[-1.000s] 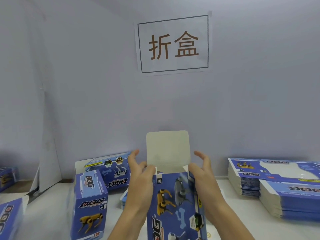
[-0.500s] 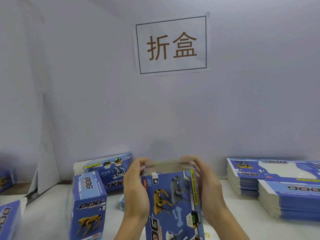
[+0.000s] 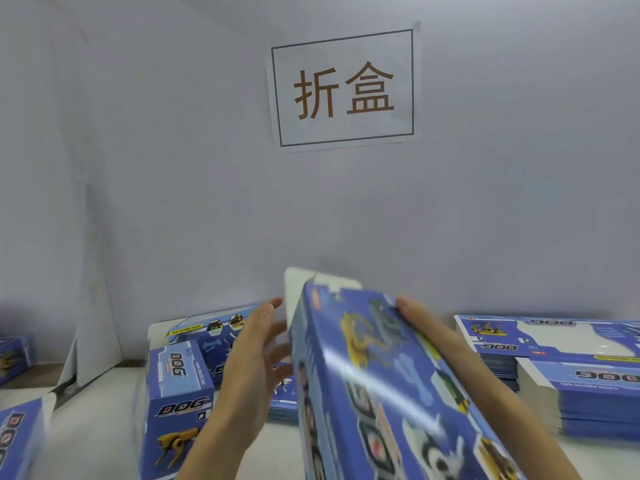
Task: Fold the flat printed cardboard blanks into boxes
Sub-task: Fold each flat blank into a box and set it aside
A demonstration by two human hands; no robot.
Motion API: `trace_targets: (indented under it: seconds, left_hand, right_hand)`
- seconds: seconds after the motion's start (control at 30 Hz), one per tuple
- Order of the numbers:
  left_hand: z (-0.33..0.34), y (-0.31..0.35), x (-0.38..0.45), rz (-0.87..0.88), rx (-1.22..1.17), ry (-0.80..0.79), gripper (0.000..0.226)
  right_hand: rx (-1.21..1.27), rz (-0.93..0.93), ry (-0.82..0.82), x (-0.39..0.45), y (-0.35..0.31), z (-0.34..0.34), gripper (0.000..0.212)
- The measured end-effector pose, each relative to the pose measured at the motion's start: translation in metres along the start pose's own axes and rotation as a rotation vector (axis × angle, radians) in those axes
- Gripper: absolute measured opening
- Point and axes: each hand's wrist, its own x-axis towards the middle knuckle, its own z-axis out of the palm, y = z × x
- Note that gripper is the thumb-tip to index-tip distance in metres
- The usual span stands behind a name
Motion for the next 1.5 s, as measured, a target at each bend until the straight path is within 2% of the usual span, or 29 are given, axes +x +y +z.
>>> trace_targets:
  seconds: [0.07,0.13,0.2,0.23,0.3,0.37,0.47,0.63,0.83,0.97,1.0,1.1,1.2,1.27,1.33,1.4,1.47,1.5]
  left_hand:
    - [-0.004,-0.002,0.002,-0.020,0.062,-0.002,0.025]
    - [-0.009,-0.004,0.003,-0.014,0.184,-0.031,0.014]
    - [-0.013,-0.006,0.002,-0.022,0.300,-0.076,0.018]
    - [-0.014,-0.007,0.002,-0.044,0.326,-0.100,0.019]
    - [-0.012,-0.010,0.000,-0.108,0.303,-0.148,0.021]
    - [-0.007,-0.016,-0.002,-0.116,0.303,-0.190,0.024]
    - [0.002,-0.021,-0.005,-0.125,0.271,-0.247,0.028]
    - [0.003,-0.021,-0.007,-0.101,0.295,-0.251,0.024]
    - [-0.001,-0.022,-0.003,0.041,0.426,-0.264,0.021]
    - [-0.006,-0.026,0.000,0.093,0.395,-0.270,0.012]
    - [-0.006,-0.028,0.001,0.086,0.395,-0.271,0.009]
    - [-0.005,-0.028,0.004,0.048,0.440,-0.272,0.019]
    - [-0.003,-0.021,-0.008,0.016,0.362,-0.288,0.019]
    - [0.004,-0.016,-0.006,-0.024,0.332,-0.295,0.027]
    - [-0.006,-0.024,0.000,-0.017,0.297,-0.468,0.033]
    - [-0.016,-0.023,0.000,-0.069,0.150,-0.530,0.034]
    - [-0.014,-0.020,0.001,-0.153,0.213,-0.513,0.047]
    - [-0.010,-0.016,0.002,-0.251,0.167,-0.480,0.044]
  right_hand:
    - [-0.063,0.190,-0.156,-0.009,0.008,0.007,0.032]
    - [-0.234,0.359,-0.373,-0.022,0.012,0.004,0.037]
    - [-0.118,0.546,-0.390,-0.026,0.004,0.005,0.044]
    - [-0.061,0.578,-0.348,-0.022,0.004,0.001,0.048]
    - [-0.197,0.488,-0.207,-0.026,0.008,-0.004,0.042]
    - [-0.348,0.386,-0.113,-0.025,0.012,0.003,0.023]
    - [-0.376,0.300,-0.016,-0.027,0.015,0.006,0.015]
    - [-0.301,0.314,-0.017,-0.027,0.016,0.007,0.025]
    - [-0.181,0.290,-0.001,-0.027,0.020,0.008,0.022]
    - [-0.148,0.268,0.000,-0.025,0.022,0.005,0.019]
    - [-0.171,0.249,0.001,-0.025,0.023,0.004,0.020]
    - [-0.182,0.237,0.018,-0.026,0.022,0.006,0.025]
    - [-0.161,0.228,0.023,-0.026,0.021,0.005,0.020]
    - [-0.137,0.177,0.081,-0.026,0.018,0.004,0.027]
    - [-0.106,0.101,0.210,-0.026,0.015,0.000,0.028]
    - [-0.019,0.051,0.393,-0.024,0.015,-0.010,0.031]
    - [0.107,0.007,0.596,-0.022,0.014,-0.024,0.034]
    - [0.161,-0.042,0.676,-0.022,0.011,-0.030,0.030]
